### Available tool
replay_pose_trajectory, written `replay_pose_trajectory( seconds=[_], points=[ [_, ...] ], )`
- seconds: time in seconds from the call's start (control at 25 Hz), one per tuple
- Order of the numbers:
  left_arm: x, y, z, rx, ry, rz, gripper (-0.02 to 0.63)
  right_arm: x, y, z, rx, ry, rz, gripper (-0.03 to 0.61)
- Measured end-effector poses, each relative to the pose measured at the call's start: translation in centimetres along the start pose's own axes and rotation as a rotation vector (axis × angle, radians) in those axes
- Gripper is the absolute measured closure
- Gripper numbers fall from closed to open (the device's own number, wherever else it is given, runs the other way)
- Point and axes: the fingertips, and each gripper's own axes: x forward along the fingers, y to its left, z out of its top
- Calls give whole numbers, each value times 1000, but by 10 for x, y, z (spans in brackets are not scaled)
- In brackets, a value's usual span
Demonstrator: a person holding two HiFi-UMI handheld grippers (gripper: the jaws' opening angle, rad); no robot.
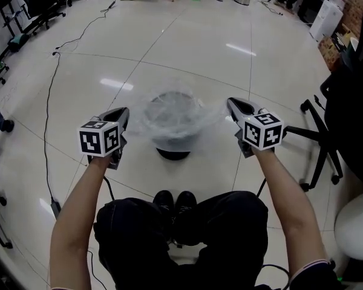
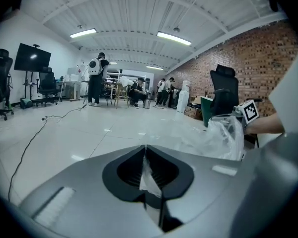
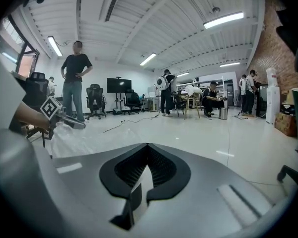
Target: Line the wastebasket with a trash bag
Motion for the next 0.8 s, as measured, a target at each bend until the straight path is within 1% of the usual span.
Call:
replay_pose_trajectory(
  seconds=[0.52, 0.8],
  points=[
    [3, 33, -31, -38, 32, 80, 603, 9, -25, -40, 59, 47, -49, 578],
    [8, 42, -32, -48, 27, 92, 603, 17, -33, -43, 63, 53, -65, 577]
  ],
)
